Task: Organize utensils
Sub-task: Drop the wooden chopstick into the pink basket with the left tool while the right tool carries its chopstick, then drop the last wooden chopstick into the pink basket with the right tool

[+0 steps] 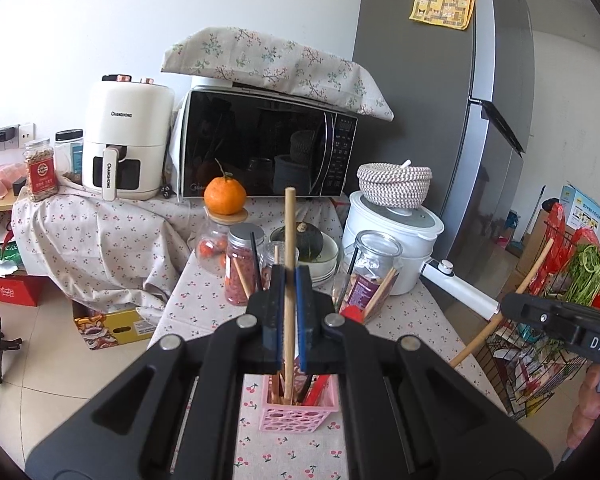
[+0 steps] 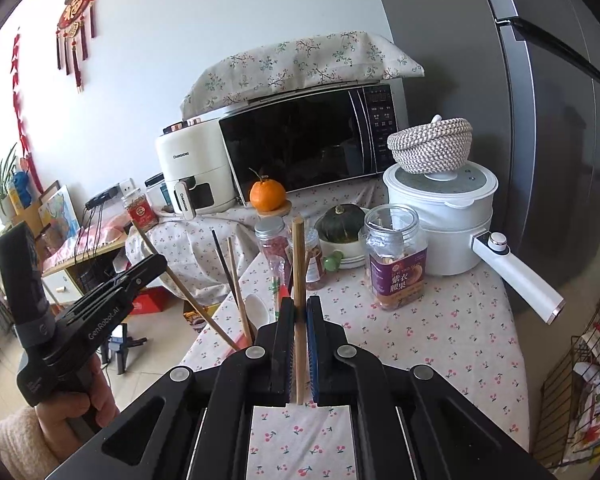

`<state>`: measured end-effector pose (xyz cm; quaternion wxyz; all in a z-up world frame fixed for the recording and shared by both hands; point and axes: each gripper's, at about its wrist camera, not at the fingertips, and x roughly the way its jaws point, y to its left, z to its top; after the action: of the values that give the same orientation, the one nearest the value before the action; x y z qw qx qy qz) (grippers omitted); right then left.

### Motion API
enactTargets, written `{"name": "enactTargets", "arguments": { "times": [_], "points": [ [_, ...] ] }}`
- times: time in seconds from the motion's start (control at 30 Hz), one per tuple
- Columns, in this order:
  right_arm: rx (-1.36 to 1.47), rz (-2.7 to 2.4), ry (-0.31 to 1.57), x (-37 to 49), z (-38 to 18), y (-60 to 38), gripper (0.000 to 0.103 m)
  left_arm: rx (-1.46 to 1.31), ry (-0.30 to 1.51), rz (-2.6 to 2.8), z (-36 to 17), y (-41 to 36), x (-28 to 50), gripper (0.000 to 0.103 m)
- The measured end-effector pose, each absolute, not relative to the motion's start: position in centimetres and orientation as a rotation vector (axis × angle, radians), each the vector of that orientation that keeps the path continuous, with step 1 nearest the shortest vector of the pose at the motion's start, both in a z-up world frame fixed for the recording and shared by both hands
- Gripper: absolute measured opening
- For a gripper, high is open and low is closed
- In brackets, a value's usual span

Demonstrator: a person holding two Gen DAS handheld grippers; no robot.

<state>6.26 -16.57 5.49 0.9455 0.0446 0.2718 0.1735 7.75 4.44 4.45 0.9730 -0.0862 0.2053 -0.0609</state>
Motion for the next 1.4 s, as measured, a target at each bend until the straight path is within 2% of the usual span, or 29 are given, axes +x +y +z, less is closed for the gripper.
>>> {"name": "enactTargets", "arguments": {
  "times": [0.23,0.3,0.33,0.37,0.47,0.67,0.87,1.0,1.4],
  "points": [
    [0.101,0.351,0.559,6.7,5.3,-16.7,0.006,-0.194,0.525,-0.164,2.5,4.0,10.6,0.006],
    [0.104,0.350,0.558,6.8,5.3,-16.7,0.006,-0.191,0.552,-0.155,2.0,4.0,11.1,0.011],
    [0.105,0.349,0.557,6.8,5.3,-16.7,0.006,-0.187,0.567,-0.141,2.0,3.9,11.2,0.019],
    [0.108,0.350,0.556,6.9,5.4,-16.7,0.006,-0.185,0.578,-0.128,1.9,4.0,11.2,0.031],
    [0.126,0.358,0.545,6.9,5.9,-16.7,0.006,-0.181,0.598,-0.103,2.0,4.3,10.7,0.056],
    [0.163,0.378,0.492,7.0,7.7,-16.1,0.006,-0.146,0.668,-0.054,1.1,5.6,9.1,0.073],
    [0.189,0.400,0.494,8.8,7.7,-14.5,0.006,-0.090,0.716,-0.059,-0.3,6.3,8.5,0.079],
    [0.193,0.400,0.535,10.5,7.0,-13.4,0.006,-0.068,0.762,-0.053,-1.3,6.9,8.6,0.080],
    [0.234,0.441,0.761,16.0,1.4,-11.1,0.007,-0.077,0.795,-0.078,-1.8,6.8,9.0,0.080]
  ]
}}
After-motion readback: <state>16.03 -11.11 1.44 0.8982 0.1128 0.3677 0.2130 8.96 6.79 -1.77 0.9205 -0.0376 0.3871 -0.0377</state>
